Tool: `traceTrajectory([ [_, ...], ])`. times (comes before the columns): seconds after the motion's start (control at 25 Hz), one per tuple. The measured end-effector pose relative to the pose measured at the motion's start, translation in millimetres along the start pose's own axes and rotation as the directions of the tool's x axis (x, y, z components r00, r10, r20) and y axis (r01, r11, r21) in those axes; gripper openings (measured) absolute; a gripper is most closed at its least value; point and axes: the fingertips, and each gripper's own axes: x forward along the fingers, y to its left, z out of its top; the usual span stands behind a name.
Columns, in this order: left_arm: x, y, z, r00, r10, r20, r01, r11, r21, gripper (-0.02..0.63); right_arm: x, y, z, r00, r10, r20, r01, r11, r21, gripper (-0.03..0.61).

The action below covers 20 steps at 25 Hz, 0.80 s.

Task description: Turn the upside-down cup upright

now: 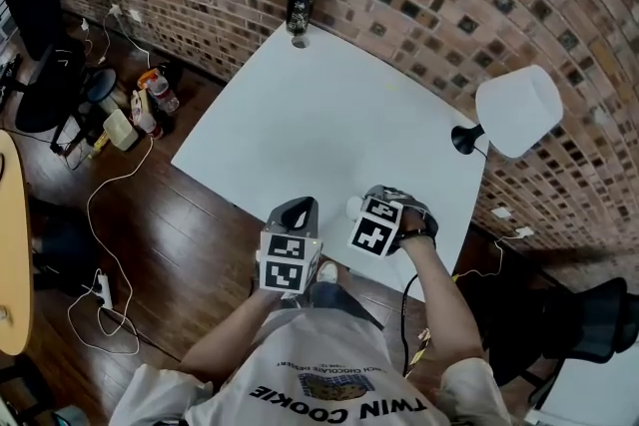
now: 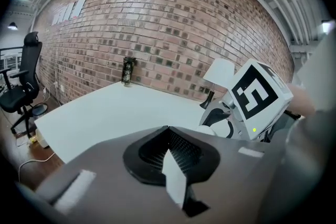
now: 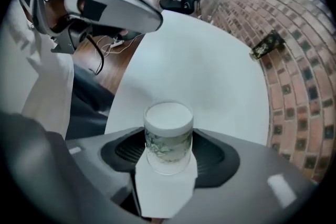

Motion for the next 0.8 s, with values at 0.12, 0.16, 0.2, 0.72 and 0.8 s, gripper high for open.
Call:
traceTrajectory([
  [0.12,-0.3,3.4,3.0,1.000,0.018,0.005,-0.018,1.000,-0.002,0.003,7.1,5.4,-6.9,0.987,0.096,-0.129,-0.106,0.991,-0.078,0.281],
  [0.16,-0.4,4.7,3.9,1.000,0.025,0.007,-0.024,1.000,-0.006,0.003,10.0,6.3,-8.6,0.979,0.121,-0.166,-0.138,0.986,-0.094,0.281],
  [0.2,-0.5,6.5,4.8,0.999,0.032,0.009,-0.031,0.999,-0.010,0.003,13.3,6.2,-9.5,0.971,0.139,-0.196,-0.162,0.981,-0.108,0.281],
  [0.72,3.0,27.5,13.3,0.994,0.103,0.020,-0.102,0.994,-0.039,0.003,33.4,-9.5,5.7,0.973,0.133,-0.187,-0.168,0.968,-0.186,0.281],
  [0.8,5.4,24.9,12.2,0.995,0.099,0.013,-0.098,0.994,-0.040,0.003,33.0,-6.7,3.1,0.975,0.136,-0.177,-0.170,0.967,-0.192,0.281],
])
